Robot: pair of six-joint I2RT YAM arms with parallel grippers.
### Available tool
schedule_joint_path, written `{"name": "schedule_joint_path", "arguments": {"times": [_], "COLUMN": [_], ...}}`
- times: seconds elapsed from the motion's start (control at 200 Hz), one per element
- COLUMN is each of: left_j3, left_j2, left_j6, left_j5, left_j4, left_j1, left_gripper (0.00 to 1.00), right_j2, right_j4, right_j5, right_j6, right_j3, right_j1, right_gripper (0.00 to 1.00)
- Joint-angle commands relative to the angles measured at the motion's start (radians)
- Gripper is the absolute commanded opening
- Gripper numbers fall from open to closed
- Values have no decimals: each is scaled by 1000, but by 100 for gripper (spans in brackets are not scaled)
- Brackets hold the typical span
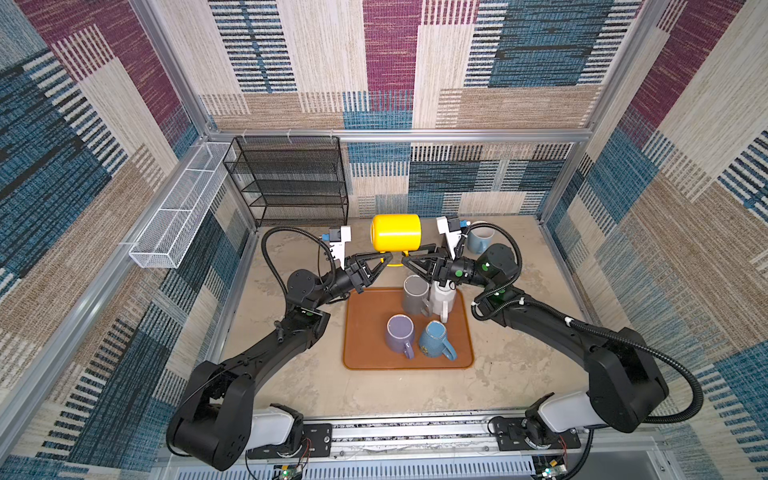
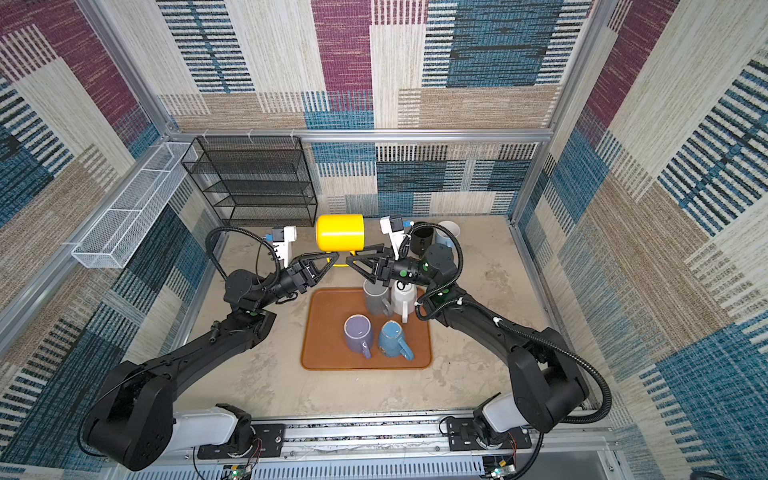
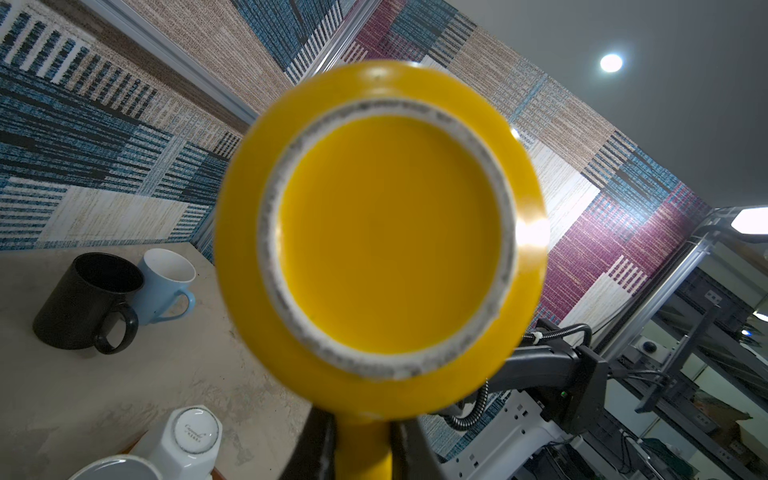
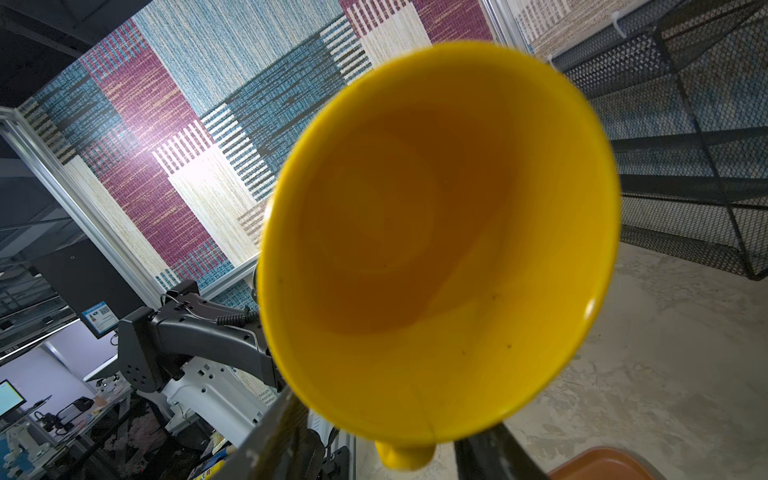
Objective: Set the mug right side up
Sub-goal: 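Close the right gripper on the yellow mug's handle held by the left gripper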
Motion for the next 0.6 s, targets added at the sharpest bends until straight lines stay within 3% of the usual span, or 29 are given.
{"name": "schedule_joint_path", "arguments": {"times": [0.0, 0.24, 0.596], "left_j3": [2, 4, 1], "left_j2": [2, 17, 26], "left_j6": [-20, -27, -16], "left_j5": [-9, -3, 7], "left_j4": [130, 144, 144], "left_j1": [-4, -7, -12], "left_gripper": [0, 0, 0], "right_j2": [2, 17, -4], "right_j4": [85, 96, 141], "right_j5": [-5, -14, 12], "right_j6": [33, 51, 89], "right_j3": [15, 35, 32], "right_j1": [5, 13, 18], "right_gripper": [53, 45, 23]}}
